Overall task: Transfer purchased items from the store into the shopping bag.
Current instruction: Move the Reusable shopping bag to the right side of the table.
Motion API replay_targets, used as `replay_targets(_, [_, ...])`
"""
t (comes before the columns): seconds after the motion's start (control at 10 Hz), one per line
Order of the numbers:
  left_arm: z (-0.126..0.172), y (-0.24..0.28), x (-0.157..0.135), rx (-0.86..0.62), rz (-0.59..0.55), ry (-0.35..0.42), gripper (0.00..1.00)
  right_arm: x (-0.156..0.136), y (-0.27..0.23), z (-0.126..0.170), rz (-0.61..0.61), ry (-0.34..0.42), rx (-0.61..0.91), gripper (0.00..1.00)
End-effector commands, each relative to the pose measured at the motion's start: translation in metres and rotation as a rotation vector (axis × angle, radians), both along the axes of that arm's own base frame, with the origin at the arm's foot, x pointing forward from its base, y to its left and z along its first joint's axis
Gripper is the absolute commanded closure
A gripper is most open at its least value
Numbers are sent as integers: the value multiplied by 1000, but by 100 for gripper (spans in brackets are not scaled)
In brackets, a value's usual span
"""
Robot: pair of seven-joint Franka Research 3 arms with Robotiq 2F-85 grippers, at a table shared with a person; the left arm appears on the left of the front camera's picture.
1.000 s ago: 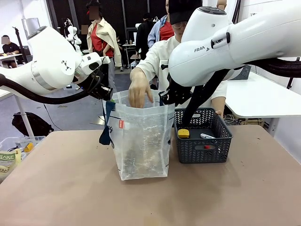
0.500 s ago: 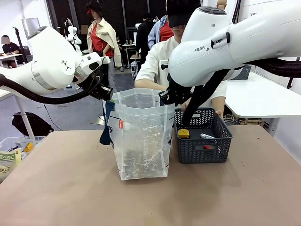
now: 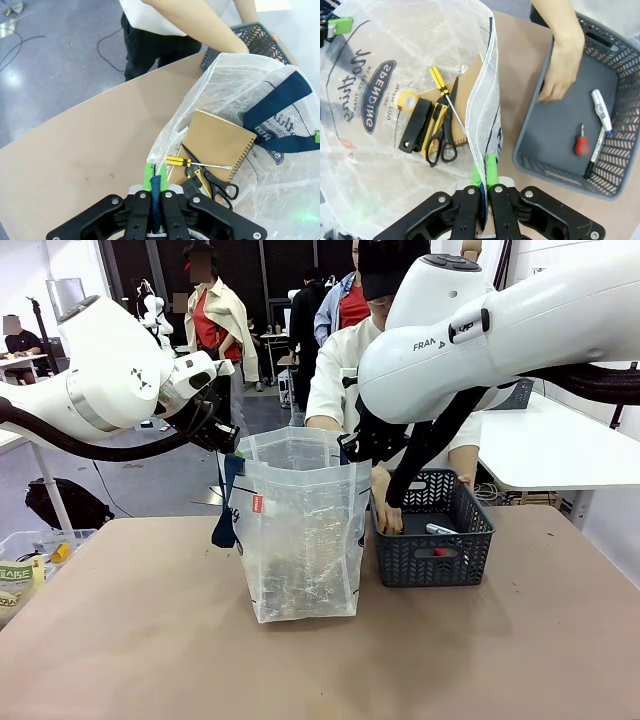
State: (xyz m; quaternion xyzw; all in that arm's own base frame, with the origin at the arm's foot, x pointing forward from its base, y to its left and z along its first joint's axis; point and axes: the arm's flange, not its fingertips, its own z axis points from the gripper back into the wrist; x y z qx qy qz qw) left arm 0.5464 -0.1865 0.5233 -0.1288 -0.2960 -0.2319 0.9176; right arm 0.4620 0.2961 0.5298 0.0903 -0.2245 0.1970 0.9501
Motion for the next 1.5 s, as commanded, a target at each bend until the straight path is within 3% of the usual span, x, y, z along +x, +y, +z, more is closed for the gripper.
replay_targets(0.0, [3,2,-2,-5,14,-11,100,0,-2,0,12,1,12,100])
replay_targets(1.4, [3,2,-2,-5,14,-11,100,0,-2,0,12,1,12,100])
